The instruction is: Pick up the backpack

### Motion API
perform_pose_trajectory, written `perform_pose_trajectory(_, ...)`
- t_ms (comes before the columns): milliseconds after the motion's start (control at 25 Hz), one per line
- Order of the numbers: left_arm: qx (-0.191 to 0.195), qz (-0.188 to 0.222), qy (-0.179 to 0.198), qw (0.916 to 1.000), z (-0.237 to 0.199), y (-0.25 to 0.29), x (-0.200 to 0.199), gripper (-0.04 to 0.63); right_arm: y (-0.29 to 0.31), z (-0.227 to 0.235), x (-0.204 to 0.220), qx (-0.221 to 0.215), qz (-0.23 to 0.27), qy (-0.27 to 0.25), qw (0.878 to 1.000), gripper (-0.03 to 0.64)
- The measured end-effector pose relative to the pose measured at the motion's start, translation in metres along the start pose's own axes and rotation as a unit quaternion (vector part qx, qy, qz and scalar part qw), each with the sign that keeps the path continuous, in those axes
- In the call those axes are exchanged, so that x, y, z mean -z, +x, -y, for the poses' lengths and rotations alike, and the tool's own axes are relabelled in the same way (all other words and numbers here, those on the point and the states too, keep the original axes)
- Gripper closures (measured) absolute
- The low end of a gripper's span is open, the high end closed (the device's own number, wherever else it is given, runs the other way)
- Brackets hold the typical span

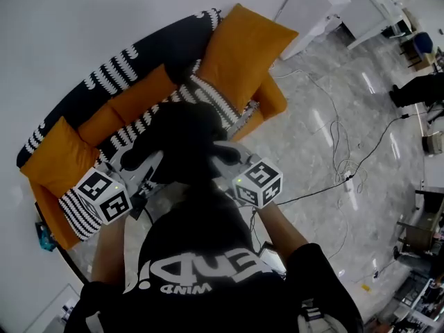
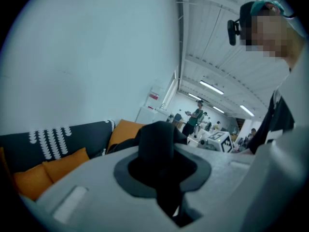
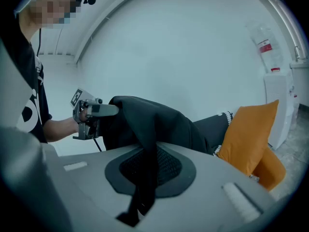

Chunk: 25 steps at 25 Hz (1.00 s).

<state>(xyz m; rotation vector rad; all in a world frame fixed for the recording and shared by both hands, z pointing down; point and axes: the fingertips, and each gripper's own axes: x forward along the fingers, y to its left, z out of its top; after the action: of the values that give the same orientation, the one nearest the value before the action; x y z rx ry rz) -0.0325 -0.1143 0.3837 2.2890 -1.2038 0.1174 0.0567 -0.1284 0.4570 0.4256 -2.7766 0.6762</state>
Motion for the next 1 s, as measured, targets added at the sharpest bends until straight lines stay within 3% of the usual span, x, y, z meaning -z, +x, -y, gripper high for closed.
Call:
perform_pose_trajectory(200,0.019,0.005,0.011,0.9997,0.025,-0.026,0.012,0.526,-0.018,-0.032,0.011,0.021,0.017,0.033,0.999,0.6)
perform_pose_trajectory(480,0.052,0.007,0.003,0.9986,0.063,-0.061,0.034,0.526,-0.047,-0.075,0.028,0.069,0.027,0.038,0.996,0.6)
perform_pose_trajectory(760,0.054,-0.002,0.021,0.9983,0.111,-0.073,0.057,0.526,-0.089,-0.101,0.051,0.076,0.025,0.045,0.996,0.6)
perform_pose_trajectory(1000,0.041,0.004,0.022,0.9989,0.136,-0.08,0.08,0.525,-0.111,-0.113,0.067,0.074,0.02,0.009,0.997,0.6)
